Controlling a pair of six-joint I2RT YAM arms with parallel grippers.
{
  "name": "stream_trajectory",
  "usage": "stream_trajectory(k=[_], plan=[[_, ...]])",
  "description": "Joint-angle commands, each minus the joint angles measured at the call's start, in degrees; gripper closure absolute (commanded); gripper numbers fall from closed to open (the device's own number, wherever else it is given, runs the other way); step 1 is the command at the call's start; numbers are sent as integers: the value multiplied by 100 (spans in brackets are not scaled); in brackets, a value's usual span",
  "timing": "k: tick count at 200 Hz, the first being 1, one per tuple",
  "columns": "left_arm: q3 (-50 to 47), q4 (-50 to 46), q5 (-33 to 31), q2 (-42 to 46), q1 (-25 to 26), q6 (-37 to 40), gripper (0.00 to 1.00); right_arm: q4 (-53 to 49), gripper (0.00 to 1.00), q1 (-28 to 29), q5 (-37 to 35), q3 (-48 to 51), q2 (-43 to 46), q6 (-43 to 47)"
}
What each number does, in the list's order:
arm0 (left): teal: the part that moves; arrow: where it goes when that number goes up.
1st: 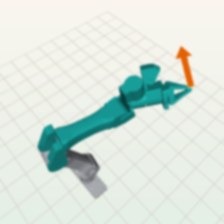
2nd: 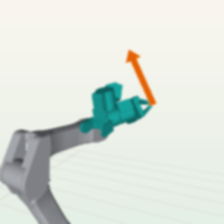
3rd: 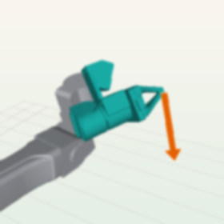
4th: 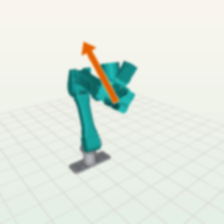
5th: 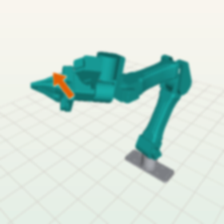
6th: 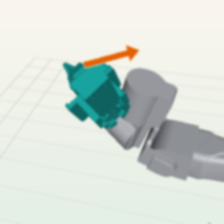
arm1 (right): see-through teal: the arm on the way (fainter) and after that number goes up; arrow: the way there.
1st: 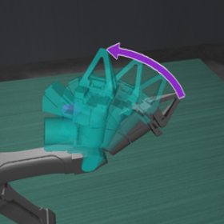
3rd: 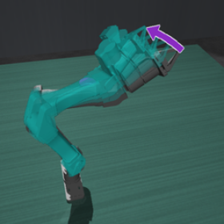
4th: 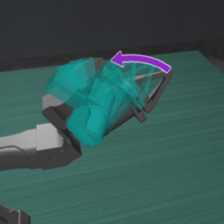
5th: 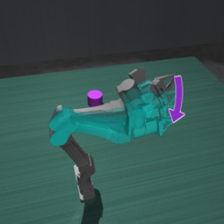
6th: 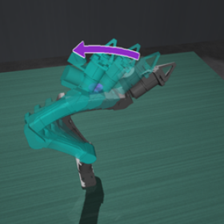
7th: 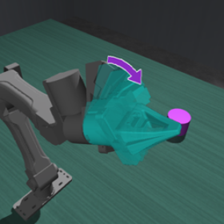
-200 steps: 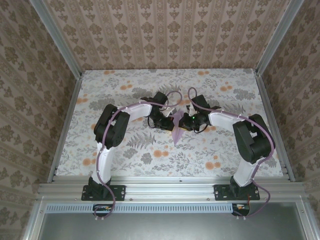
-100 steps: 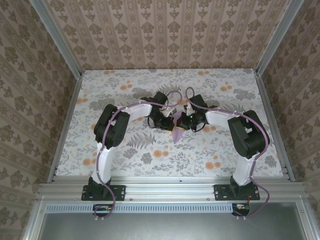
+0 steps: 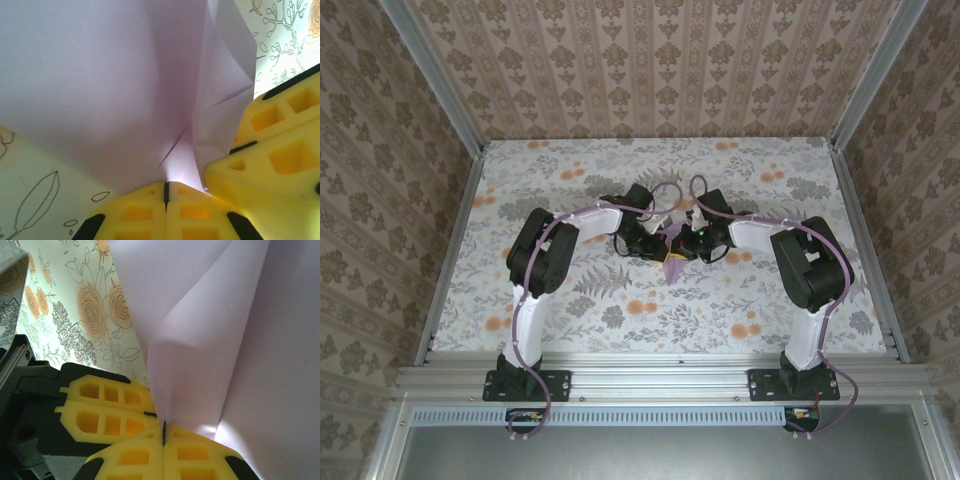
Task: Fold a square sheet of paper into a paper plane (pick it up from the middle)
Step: Fourth fold the wing at the center of the table.
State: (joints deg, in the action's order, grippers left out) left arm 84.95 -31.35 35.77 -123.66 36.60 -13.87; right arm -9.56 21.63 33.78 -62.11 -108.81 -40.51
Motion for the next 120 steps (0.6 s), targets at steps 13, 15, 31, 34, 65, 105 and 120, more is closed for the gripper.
stream_trajectory(k=[13, 15, 31, 34, 65, 105, 120], plan=[[-235, -67, -189, 110, -89, -110, 96, 16, 96, 17, 84, -89, -192, 25], [-233, -60, -172, 117, -91, -115, 96, 22, 96, 17, 85, -91, -197, 35], [-237, -29, -112, 157, -109, -158, 97, 7, 96, 17, 112, -108, -227, 49], [-240, -17, -102, 165, -109, -164, 97, 8, 96, 24, 118, -113, -240, 44], [-338, 179, 70, 189, -153, -274, 100, 8, 96, 46, 148, -135, -331, 57], [-356, 263, 255, 303, -171, -340, 100, 14, 96, 53, 143, -143, -416, 78], [-345, 270, 273, 387, -179, -362, 100, -6, 96, 61, 138, -158, -445, 83]])
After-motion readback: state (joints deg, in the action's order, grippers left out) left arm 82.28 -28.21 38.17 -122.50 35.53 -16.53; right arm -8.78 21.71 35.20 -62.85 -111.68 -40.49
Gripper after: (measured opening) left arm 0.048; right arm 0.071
